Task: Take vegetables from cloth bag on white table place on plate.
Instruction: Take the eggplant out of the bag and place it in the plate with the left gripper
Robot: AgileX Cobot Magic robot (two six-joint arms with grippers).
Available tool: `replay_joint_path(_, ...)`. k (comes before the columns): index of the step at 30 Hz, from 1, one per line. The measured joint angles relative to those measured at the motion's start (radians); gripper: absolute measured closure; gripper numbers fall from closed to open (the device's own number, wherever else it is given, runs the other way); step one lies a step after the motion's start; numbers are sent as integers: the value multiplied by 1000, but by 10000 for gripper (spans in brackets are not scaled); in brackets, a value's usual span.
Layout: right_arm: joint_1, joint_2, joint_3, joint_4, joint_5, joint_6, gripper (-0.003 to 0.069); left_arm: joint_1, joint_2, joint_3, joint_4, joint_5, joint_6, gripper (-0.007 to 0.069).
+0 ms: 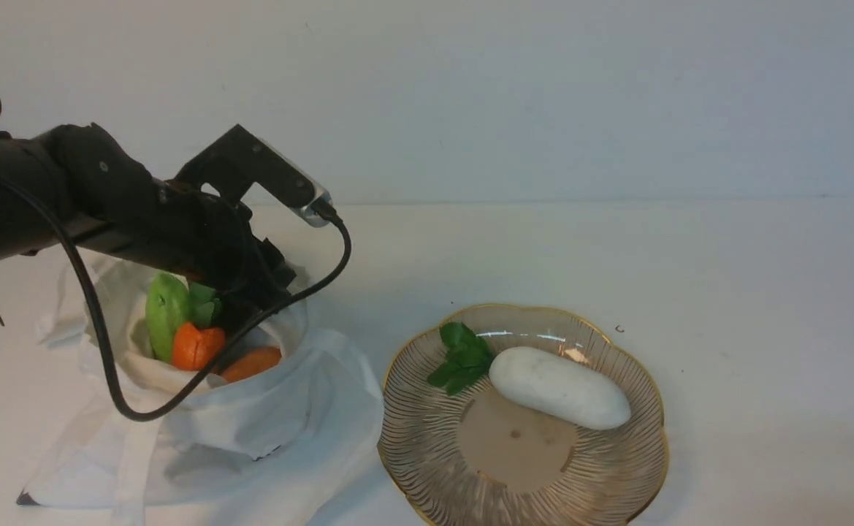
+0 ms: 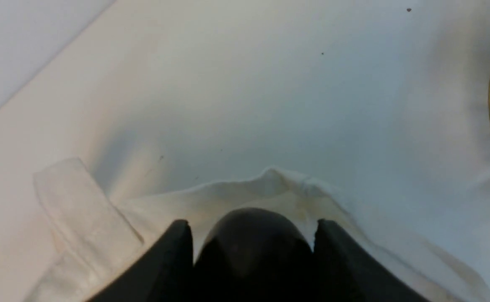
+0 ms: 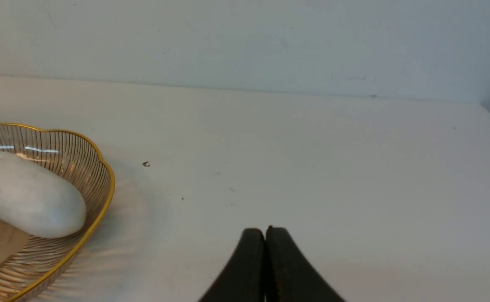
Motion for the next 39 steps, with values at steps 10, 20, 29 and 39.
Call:
replay_joint_path(10, 0, 0, 0, 0, 0, 0, 674, -1, -240, 0, -13, -12, 0, 293)
replay_joint_path(20, 0, 0, 0, 0, 0, 0, 674, -189, -457, -3, -342, 124, 47, 293)
replay_joint_path(29, 0, 0, 0, 0, 0, 0, 674, -508, -241, 22, -336, 72, 139, 293)
replay_joint_path(39, 0, 0, 0, 0, 0, 0, 674, -600, -19, 22, -211, 0, 141, 293)
